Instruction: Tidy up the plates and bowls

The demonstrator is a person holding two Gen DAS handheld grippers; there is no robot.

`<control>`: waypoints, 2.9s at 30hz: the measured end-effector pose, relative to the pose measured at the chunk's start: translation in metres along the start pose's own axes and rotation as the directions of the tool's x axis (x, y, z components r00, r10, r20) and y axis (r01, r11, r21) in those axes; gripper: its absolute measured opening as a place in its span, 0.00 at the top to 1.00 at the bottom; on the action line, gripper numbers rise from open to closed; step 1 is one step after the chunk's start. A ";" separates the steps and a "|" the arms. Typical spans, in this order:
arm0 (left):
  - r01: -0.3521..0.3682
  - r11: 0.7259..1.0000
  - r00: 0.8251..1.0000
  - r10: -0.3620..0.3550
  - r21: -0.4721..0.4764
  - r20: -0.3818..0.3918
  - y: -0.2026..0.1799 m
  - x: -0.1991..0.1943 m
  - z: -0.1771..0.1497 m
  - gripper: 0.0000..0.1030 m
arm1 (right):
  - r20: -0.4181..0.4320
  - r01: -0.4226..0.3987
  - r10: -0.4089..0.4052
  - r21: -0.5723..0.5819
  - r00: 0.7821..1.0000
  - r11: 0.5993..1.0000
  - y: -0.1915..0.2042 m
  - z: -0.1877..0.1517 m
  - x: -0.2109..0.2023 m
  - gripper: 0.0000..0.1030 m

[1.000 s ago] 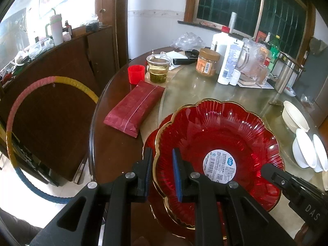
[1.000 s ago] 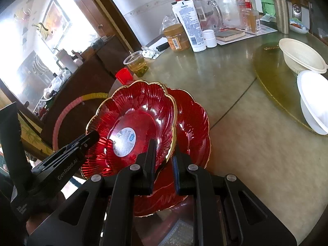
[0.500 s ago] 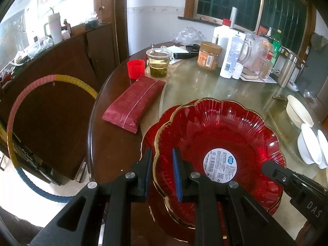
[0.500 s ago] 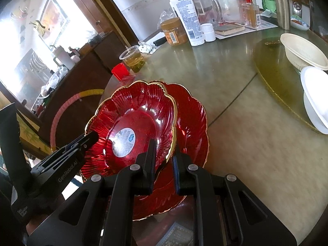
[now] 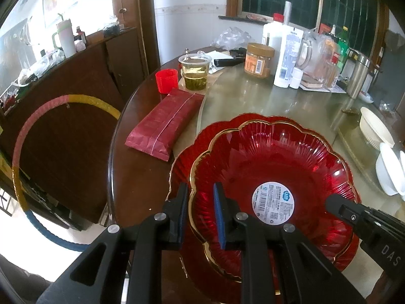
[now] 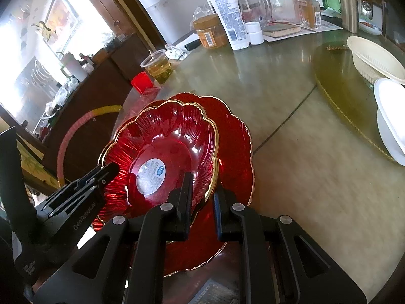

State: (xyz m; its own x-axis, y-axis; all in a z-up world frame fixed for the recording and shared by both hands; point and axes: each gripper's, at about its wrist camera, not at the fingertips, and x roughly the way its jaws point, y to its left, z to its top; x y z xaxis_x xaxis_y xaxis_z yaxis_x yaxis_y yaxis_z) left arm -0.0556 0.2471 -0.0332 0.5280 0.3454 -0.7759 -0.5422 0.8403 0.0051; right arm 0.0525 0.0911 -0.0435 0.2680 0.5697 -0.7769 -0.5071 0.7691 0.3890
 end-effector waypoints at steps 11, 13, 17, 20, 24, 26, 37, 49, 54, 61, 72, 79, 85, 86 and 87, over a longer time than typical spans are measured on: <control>-0.017 1.000 1.000 0.017 0.014 0.001 -0.003 0.000 -0.002 0.80 | -0.029 0.040 -0.041 -0.033 0.999 0.999 0.003 0.005 0.004 0.87; -0.019 1.000 1.000 0.019 0.016 0.001 -0.003 0.000 -0.002 0.80 | -0.042 0.054 -0.055 -0.045 0.998 0.998 0.006 0.006 0.005 0.85; -0.030 0.999 1.000 0.030 0.025 0.003 -0.004 -0.001 -0.003 0.80 | -0.050 0.068 -0.071 -0.057 0.996 0.996 0.008 0.006 0.006 0.83; -0.029 0.999 1.000 0.029 0.028 0.004 -0.005 -0.001 -0.002 0.80 | -0.058 0.076 -0.080 -0.058 0.995 0.995 0.009 0.006 0.007 0.83; -0.034 0.999 0.999 0.033 0.031 0.016 -0.006 -0.005 0.001 0.80 | -0.059 0.095 -0.101 -0.084 0.993 0.992 0.015 0.006 0.005 0.78; -0.027 0.999 0.999 0.026 0.026 0.021 -0.004 -0.008 0.002 0.79 | -0.051 0.100 -0.104 -0.086 0.993 0.991 0.016 0.007 0.002 0.74; 0.123 0.992 0.958 -0.120 0.006 0.259 -0.007 -0.079 0.011 0.28 | 0.209 -0.028 0.046 -0.087 0.977 0.996 0.013 0.009 -0.076 0.28; 0.367 0.918 0.867 -0.397 0.152 0.303 -0.085 -0.099 0.007 0.00 | 0.340 -0.148 0.088 0.155 0.936 0.977 -0.094 -0.027 -0.145 0.00; 0.377 0.888 0.852 -0.444 0.265 0.277 -0.137 -0.087 -0.004 0.00 | 0.331 -0.155 0.058 0.276 0.942 0.949 -0.150 -0.044 -0.162 0.00; 0.400 0.835 0.894 -0.447 0.378 0.042 -0.207 -0.054 -0.002 0.00 | 0.247 -0.140 0.029 0.443 0.969 0.885 -0.216 -0.043 -0.156 0.00; 0.396 0.864 0.915 -0.399 0.312 -0.056 -0.250 -0.011 0.022 0.01 | 0.254 -0.195 0.056 0.568 0.966 0.800 -0.261 -0.016 -0.135 0.10; 0.381 0.871 0.922 -0.383 0.309 -0.058 -0.269 -0.002 0.027 0.04 | 0.221 -0.137 0.002 0.598 0.975 0.790 -0.269 -0.005 -0.122 0.45; 0.385 0.879 0.923 -0.362 0.281 -0.130 -0.282 0.021 0.027 0.32 | 0.219 -0.103 -0.040 0.603 0.975 0.791 -0.274 -0.005 -0.121 0.45; 0.387 0.880 0.922 -0.361 0.274 -0.143 -0.283 0.024 0.026 0.35 | 0.215 -0.100 -0.042 0.604 0.976 0.791 -0.275 -0.005 -0.120 0.47; 0.389 0.881 0.920 -0.359 0.270 -0.154 -0.285 0.028 0.025 0.38 | 0.209 -0.095 -0.042 0.604 0.977 0.792 -0.276 -0.005 -0.119 0.60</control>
State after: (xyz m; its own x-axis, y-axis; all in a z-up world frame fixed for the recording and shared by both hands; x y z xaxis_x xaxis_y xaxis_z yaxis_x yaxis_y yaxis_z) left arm 0.1301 0.0281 -0.0401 0.5802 -0.0483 -0.8131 -0.0957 0.9873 -0.1269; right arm 0.1567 -0.1898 -0.0607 0.4547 0.5847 -0.6718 0.0676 0.7295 0.6807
